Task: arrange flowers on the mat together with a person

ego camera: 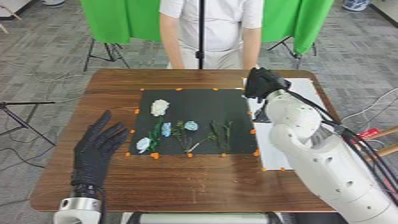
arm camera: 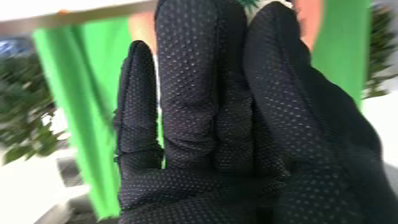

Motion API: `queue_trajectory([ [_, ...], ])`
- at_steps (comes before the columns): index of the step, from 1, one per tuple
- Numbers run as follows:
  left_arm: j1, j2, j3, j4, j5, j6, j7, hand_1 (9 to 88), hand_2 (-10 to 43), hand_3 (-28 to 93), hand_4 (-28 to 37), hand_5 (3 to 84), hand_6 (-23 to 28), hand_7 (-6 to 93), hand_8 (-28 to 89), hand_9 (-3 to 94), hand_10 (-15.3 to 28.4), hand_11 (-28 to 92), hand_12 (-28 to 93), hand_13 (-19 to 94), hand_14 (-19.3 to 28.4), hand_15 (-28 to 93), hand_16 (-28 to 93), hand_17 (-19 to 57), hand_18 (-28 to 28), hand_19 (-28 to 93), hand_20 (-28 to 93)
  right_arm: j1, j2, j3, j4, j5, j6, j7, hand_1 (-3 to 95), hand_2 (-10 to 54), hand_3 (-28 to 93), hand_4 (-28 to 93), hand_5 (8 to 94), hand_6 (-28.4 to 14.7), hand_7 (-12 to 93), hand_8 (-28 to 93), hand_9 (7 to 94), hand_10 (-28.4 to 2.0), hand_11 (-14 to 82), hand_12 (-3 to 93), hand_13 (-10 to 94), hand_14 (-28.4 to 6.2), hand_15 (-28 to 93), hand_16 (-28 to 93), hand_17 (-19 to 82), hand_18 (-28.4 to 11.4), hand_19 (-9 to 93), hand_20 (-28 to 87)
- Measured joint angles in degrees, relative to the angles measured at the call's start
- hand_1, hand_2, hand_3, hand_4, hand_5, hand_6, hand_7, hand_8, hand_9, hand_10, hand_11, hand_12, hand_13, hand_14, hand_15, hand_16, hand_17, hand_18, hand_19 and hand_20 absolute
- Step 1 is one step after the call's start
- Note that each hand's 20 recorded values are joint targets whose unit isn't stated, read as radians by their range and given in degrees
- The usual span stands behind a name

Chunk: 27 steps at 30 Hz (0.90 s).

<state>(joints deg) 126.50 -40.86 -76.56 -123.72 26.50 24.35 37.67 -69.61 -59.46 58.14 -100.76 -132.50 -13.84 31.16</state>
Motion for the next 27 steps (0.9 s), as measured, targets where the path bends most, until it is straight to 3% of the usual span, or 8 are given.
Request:
queue_trajectory([
  [17, -0.1, -0.20, 0.07, 0.05, 0.14, -0.31, -0.23, 16.6, 14.0, 69, -28.3, 27.9, 6.5, 11.4, -10, 29.6, 19.0, 21, 11, 24, 23.7, 36, -5, -7.1, 20.4, 52, 13, -0.3, -3.7, -4.8, 1.6, 2.2, -3.0, -0.9, 56.4, -9.5, 63, -28, 82.2, 4.5, 14, -2, 93.2, -6.6, 11.0, 31.1, 79, -3.3, 39, 27, 25, -15.2, 80, -1],
  [27, -0.1, -0.27, -0.04, 0.05, 0.20, -0.35, -0.43, 16.8, 13.9, 69, -28.3, 27.9, 6.5, 11.5, -10, 29.6, 19.0, 21, 11, 24, 23.6, 36, -5, -7.1, 20.3, 52, 13, -0.5, -4.4, -4.7, 1.5, 2.7, -7.6, -1.9, 48.3, -9.5, 67, -28, 75.9, 3.9, 14, -4, 86.7, -8.3, 21.0, 23.7, 75, -5.7, 46, 16, 22, -15.5, 78, 3],
])
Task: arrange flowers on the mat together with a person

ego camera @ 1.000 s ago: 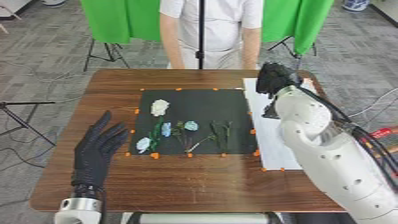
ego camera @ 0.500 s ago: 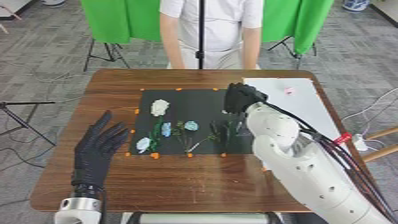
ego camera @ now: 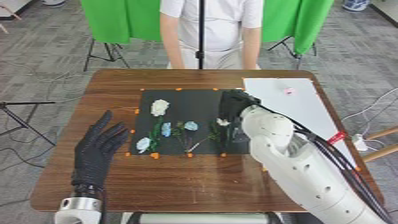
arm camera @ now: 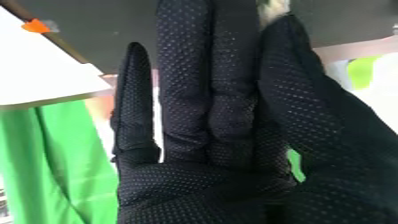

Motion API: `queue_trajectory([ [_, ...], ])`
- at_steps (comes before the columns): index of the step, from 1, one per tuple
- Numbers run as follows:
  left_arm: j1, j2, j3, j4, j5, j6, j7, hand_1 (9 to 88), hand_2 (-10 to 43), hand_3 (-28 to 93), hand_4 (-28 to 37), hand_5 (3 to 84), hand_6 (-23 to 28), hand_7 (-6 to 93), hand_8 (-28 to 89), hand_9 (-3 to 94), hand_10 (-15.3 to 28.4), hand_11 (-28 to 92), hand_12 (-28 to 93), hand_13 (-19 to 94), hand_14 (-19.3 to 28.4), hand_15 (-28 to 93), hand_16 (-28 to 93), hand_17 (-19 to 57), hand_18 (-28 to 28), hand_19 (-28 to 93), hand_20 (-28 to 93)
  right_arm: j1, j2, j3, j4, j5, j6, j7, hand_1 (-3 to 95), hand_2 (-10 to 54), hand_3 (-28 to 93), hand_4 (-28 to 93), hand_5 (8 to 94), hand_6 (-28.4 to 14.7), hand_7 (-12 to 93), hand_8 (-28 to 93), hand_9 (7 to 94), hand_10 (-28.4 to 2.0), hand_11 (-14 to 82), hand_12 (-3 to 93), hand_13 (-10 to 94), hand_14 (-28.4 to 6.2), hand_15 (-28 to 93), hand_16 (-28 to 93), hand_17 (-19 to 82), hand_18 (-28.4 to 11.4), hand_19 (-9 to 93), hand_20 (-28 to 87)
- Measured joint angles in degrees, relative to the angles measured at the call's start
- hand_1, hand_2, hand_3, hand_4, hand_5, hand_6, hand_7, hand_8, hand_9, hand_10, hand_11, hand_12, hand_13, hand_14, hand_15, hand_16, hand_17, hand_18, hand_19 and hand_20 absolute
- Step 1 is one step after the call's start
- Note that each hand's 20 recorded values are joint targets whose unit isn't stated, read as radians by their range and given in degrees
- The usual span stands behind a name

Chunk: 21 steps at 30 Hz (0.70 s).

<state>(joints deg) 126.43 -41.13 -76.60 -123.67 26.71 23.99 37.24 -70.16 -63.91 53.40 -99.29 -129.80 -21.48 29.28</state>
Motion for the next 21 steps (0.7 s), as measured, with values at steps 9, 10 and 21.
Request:
queue_trajectory([
  [9, 0.0, -0.26, 0.00, 0.00, 0.13, 0.00, -0.29, 17.1, 13.9, 69, -28.3, 27.9, 6.5, 11.5, -10, 29.6, 19.0, 21, 11, 24, 23.5, 36, -5, -7.1, 20.4, 52, 13, -0.1, -0.5, 0.1, -0.2, 0.3, -0.1, -0.4, 44.4, -9.5, 70, -28, 73.6, 4.0, 14, -7, 84.3, -9.1, 26.1, 18.4, 74, -6.2, 46, 15, 22, -15.7, 78, 4],
  [10, 0.0, -0.26, 0.00, 0.00, 0.13, 0.01, -0.29, 17.1, 13.9, 69, -28.3, 27.9, 6.5, 11.6, -10, 29.6, 19.0, 21, 11, 24, 23.5, 36, -5, -7.1, 20.4, 52, 13, -0.1, -0.5, 0.1, -0.3, 0.3, -0.2, -0.4, 43.9, -9.5, 71, -28, 73.2, 4.0, 13, -8, 84.1, -9.3, 26.5, 17.8, 74, -6.4, 46, 15, 22, -15.7, 78, 4],
  [21, 0.1, -0.39, -0.08, -0.02, 0.18, 0.01, -0.42, 17.5, 13.9, 69, -28.3, 28.0, 6.6, 11.5, -10, 29.6, 19.0, 21, 11, 24, 23.6, 36, -5, -7.1, 20.3, 52, 13, -0.1, -0.8, 0.5, -0.9, 0.6, -1.1, -0.5, 40.8, -9.5, 73, -28, 68.9, 4.2, 13, -13, 83.0, -9.7, 27.4, 16.3, 73, -7.1, 47, 14, 21, -16.1, 77, 5],
])
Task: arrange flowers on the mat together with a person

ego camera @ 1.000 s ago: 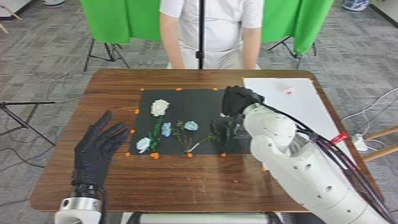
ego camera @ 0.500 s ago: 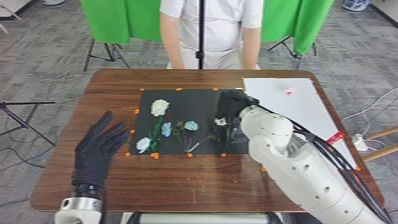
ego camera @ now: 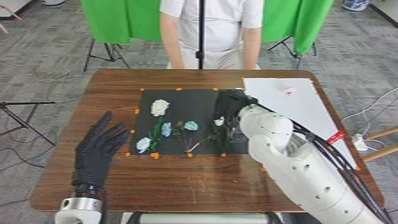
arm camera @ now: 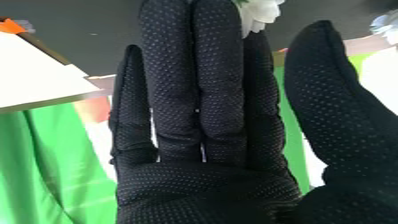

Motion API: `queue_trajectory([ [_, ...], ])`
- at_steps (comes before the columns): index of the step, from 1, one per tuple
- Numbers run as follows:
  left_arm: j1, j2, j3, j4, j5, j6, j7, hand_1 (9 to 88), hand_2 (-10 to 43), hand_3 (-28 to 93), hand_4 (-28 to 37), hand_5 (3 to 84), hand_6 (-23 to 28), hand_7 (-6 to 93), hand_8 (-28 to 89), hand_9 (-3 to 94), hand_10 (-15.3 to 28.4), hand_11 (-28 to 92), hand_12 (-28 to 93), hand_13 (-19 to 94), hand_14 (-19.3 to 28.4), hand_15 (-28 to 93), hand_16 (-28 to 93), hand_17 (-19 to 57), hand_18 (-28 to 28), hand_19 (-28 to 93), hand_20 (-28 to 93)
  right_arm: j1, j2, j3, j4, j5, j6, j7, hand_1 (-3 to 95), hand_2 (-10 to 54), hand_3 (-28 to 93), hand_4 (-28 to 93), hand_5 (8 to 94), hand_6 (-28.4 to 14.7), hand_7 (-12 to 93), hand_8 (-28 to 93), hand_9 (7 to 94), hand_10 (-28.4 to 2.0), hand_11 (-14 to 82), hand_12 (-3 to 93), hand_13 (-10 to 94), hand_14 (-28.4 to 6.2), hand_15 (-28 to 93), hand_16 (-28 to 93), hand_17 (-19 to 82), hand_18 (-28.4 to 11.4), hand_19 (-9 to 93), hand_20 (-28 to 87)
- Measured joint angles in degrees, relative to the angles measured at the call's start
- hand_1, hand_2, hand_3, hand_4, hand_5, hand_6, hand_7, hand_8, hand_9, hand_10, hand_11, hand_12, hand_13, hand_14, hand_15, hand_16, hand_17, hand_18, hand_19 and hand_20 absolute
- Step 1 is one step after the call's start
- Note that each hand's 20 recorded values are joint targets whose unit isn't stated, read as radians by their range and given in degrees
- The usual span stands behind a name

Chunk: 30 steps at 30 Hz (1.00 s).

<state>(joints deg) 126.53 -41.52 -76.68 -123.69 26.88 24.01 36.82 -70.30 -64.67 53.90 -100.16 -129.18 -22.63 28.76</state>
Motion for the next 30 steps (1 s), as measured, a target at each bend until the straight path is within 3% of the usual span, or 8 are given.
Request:
queue_trajectory([
  [22, 0.2, 0.17, -0.03, -0.02, -0.02, 0.02, -0.06, 17.6, 13.9, 69, -28.3, 28.0, 6.6, 11.5, -10, 29.7, 19.0, 21, 11, 24, 23.6, 36, -5, -7.1, 20.4, 52, 13, -0.9, -0.2, 2.4, -2.2, 2.1, -2.0, 1.8, 34.3, -9.5, 74, -28, 60.0, 3.1, 12, -13, 78.4, -12.3, 26.9, 15.5, 70, -8.9, 47, 13, 20, -17.1, 76, 6],
  [25, 0.3, 0.12, -0.05, -0.03, 0.05, 0.01, -0.25, 17.6, 13.9, 69, -28.3, 27.9, 6.6, 11.5, -10, 29.6, 19.0, 21, 11, 24, 23.6, 36, -5, -7.1, 20.4, 52, 13, -2.0, -0.3, 4.4, -3.6, 4.6, -1.7, 2.5, 31.4, -8.0, 75, -28, 59.5, 1.8, 12, -13, 74.2, -13.4, 21.9, 13.7, 67, -10.5, 45, 12, 18, -17.6, 73, 5],
  [30, 0.5, 0.12, -0.25, -0.11, 0.23, -0.02, -0.56, 17.5, 13.8, 69, -28.3, 27.9, 6.4, 11.4, -10, 29.6, 19.0, 21, 11, 24, 23.6, 36, -5, -7.1, 20.4, 52, 13, -7.2, -1.6, 13.6, -9.5, 20.1, 0.5, 5.2, 25.2, -1.1, 77, -28, 54.3, 0.6, 12, -13, 60.0, -15.6, 12.4, 11.7, 56, -17.1, 36, 11, 12, -18.8, 60, 8],
])
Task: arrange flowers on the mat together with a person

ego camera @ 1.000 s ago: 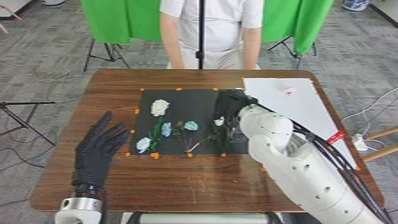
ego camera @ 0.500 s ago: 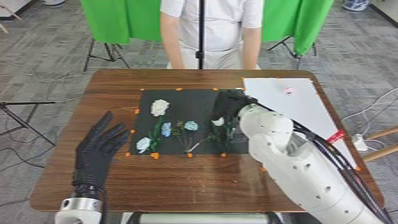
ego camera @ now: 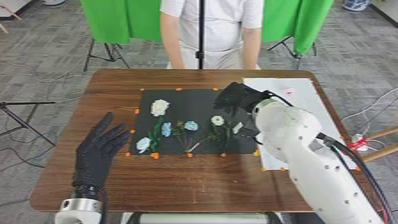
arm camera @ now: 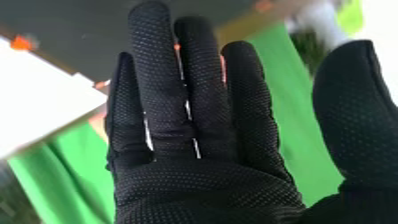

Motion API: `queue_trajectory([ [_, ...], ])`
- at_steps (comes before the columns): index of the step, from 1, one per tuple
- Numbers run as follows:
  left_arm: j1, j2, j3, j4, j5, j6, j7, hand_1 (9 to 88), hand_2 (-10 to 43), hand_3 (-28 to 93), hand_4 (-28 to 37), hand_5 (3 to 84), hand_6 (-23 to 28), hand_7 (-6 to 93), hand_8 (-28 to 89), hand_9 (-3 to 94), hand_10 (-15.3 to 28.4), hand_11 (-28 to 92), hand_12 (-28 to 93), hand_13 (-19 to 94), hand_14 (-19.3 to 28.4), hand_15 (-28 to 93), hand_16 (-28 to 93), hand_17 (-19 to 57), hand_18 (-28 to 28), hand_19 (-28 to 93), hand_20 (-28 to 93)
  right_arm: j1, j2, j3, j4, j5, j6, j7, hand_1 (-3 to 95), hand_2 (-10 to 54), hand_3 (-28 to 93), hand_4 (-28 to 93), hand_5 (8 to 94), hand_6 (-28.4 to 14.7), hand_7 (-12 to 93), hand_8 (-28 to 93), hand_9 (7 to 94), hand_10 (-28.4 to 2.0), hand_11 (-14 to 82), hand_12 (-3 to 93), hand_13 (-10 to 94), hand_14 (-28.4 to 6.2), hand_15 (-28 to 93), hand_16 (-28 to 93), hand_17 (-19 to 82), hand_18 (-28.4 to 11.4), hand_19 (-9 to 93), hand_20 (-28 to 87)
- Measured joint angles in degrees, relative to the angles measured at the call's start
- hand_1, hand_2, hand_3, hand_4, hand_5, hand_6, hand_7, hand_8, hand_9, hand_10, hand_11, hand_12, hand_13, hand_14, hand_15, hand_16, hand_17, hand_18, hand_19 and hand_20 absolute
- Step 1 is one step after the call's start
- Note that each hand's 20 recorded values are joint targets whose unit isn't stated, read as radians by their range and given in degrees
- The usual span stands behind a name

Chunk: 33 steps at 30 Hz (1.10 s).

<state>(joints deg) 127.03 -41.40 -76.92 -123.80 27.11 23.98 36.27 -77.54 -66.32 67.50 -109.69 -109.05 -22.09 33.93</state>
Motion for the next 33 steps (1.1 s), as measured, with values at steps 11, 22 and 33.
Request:
queue_trajectory([
  [11, 0.8, 0.91, -0.01, -0.33, 0.09, 0.02, 0.76, 17.3, 13.4, 69, -28.3, 27.6, 5.6, 10.4, -10, 28.1, 17.5, 18, 10, 23, 22.8, 33, -5, -7.1, 19.3, 48, 10, -10.8, -4.6, 19.8, -3.8, 28.7, 5.3, -1.0, 13.6, 8.7, 79, -28, 31.8, -0.4, 8, -11, 35.4, -14.9, 2.7, 11.6, 30, -20.8, 8, 22, 5, -17.9, 33, 11],
  [22, -0.6, 0.17, 3.40, -0.24, 2.59, 0.04, 0.39, 17.5, 13.4, 69, -28.3, 25.4, 4.0, 10.7, -10, 27.0, 16.6, 15, 11, 23, 21.7, 28, -2, -7.3, 17.7, 45, 10, -22.1, -7.2, 18.6, -6.9, 59.1, 17.0, -10.4, 2.7, 19.9, 73, -28, 26.0, 2.1, 9, -11, 33.2, -14.0, 2.2, 11.3, 30, -21.1, 6, 25, 4, -17.0, 29, 14],
  [33, -1.6, -3.16, 3.80, -0.22, 5.18, -1.13, -3.03, 17.2, 13.5, 69, -28.3, 25.4, 4.0, 10.8, -10, 27.4, 16.9, 16, 11, 23, 22.5, 30, -3, -8.0, 18.3, 45, 10, -26.4, -8.7, 14.8, -7.4, 59.9, 16.9, -10.9, 1.0, 20.9, 74, -28, 26.4, 2.4, 10, -12, 34.6, -13.8, 2.8, 11.6, 32, -21.2, 7, 26, 4, -17.5, 31, 14],
])
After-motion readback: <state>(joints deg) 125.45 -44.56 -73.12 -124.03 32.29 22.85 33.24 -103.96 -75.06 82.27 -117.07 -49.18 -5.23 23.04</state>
